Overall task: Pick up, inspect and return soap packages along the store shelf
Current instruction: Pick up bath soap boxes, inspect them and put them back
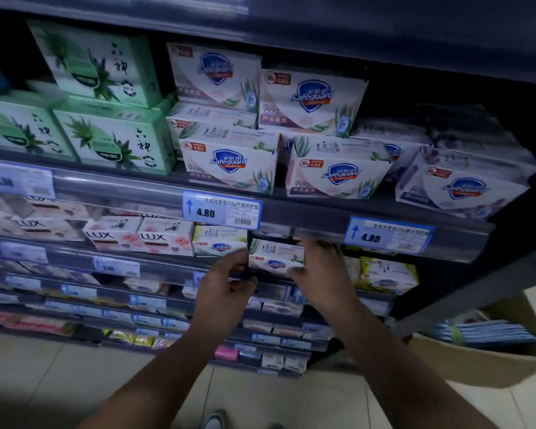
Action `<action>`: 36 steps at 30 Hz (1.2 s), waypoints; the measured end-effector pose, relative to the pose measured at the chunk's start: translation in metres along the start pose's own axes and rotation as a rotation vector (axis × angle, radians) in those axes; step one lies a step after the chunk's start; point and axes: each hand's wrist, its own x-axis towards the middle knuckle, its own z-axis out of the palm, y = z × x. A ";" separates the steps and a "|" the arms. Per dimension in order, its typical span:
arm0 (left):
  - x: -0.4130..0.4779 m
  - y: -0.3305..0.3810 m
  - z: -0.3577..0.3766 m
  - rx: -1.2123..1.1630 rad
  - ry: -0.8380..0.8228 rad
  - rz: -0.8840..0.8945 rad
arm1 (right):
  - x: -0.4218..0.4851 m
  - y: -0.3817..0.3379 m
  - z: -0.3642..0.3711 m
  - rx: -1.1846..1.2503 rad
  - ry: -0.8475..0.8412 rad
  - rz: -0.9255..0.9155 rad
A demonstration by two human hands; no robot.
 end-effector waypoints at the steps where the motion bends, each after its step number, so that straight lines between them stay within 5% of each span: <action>1: 0.001 -0.001 -0.001 -0.010 -0.004 -0.007 | -0.001 -0.001 0.001 0.043 0.004 0.017; 10: 0.002 0.012 -0.032 -0.230 -0.072 0.062 | -0.037 -0.010 -0.016 0.692 0.118 0.025; 14: -0.002 0.023 -0.049 -0.510 -0.196 -0.045 | -0.058 -0.017 -0.009 1.045 0.190 0.098; 20: -0.012 0.022 -0.058 -0.661 -0.088 -0.243 | -0.087 -0.038 0.014 1.471 0.189 0.213; 27: -0.022 0.009 -0.073 -0.529 -0.162 -0.200 | -0.105 -0.056 0.029 1.286 0.314 0.137; 32: -0.021 0.010 -0.083 -0.815 -0.244 -0.295 | -0.115 -0.063 0.033 1.208 0.328 0.030; 36: -0.021 0.007 -0.087 -0.829 -0.314 -0.250 | -0.121 -0.063 0.032 1.242 0.328 0.007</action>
